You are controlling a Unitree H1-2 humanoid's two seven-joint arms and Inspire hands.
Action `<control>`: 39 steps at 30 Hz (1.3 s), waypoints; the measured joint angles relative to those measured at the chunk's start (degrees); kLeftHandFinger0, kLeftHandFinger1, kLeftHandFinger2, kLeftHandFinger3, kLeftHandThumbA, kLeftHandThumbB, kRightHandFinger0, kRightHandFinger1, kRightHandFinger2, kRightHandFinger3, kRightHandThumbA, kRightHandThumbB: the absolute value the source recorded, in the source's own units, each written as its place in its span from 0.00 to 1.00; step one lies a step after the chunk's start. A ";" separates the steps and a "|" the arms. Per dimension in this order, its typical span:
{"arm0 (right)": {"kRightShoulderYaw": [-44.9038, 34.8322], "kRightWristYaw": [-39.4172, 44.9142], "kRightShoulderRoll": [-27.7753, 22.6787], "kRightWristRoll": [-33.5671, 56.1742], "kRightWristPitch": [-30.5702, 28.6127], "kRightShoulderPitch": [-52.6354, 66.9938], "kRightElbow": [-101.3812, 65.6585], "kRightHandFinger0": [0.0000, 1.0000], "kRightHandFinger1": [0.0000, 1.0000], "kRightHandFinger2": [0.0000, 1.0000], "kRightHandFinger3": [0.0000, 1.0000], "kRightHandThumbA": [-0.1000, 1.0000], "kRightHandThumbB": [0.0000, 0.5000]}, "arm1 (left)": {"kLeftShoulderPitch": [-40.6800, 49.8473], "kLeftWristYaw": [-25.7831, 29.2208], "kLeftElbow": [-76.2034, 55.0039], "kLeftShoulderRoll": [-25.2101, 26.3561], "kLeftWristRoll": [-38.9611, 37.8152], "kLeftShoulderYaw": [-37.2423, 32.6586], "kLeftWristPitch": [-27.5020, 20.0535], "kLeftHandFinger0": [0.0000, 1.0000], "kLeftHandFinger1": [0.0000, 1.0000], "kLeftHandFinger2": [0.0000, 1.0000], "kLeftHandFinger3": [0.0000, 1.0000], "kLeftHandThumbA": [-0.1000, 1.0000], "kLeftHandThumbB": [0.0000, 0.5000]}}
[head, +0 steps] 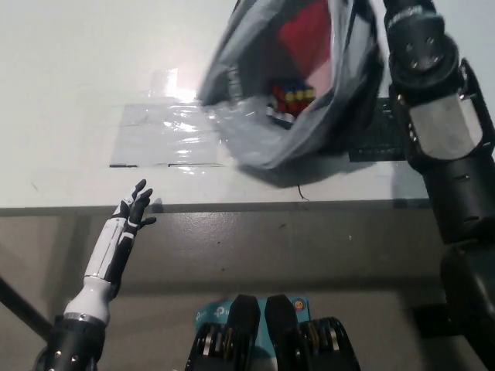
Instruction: Use the right hand to pick up a rubix's cube and place it into a plastic bag and lift the bag
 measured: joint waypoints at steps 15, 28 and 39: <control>-3.37 3.11 -0.46 5.67 5.93 -15.49 0.26 0.00 0.35 0.77 0.84 0.00 0.22 | -0.02 0.00 0.03 -0.02 -0.02 0.01 0.01 0.88 0.99 1.00 1.00 1.00 0.17; -3.70 3.18 -1.52 6.65 6.19 -25.69 7.21 0.00 0.25 0.70 0.76 0.00 0.27 | -0.21 -0.01 0.09 -0.02 -0.06 0.00 0.01 0.84 0.94 1.00 1.00 0.99 0.16; -3.41 2.46 -2.16 7.26 5.94 -27.92 5.86 0.00 0.31 0.70 0.61 0.00 0.33 | -0.57 -0.53 0.03 0.01 -0.11 -0.15 0.02 0.86 0.96 1.00 1.00 0.98 0.17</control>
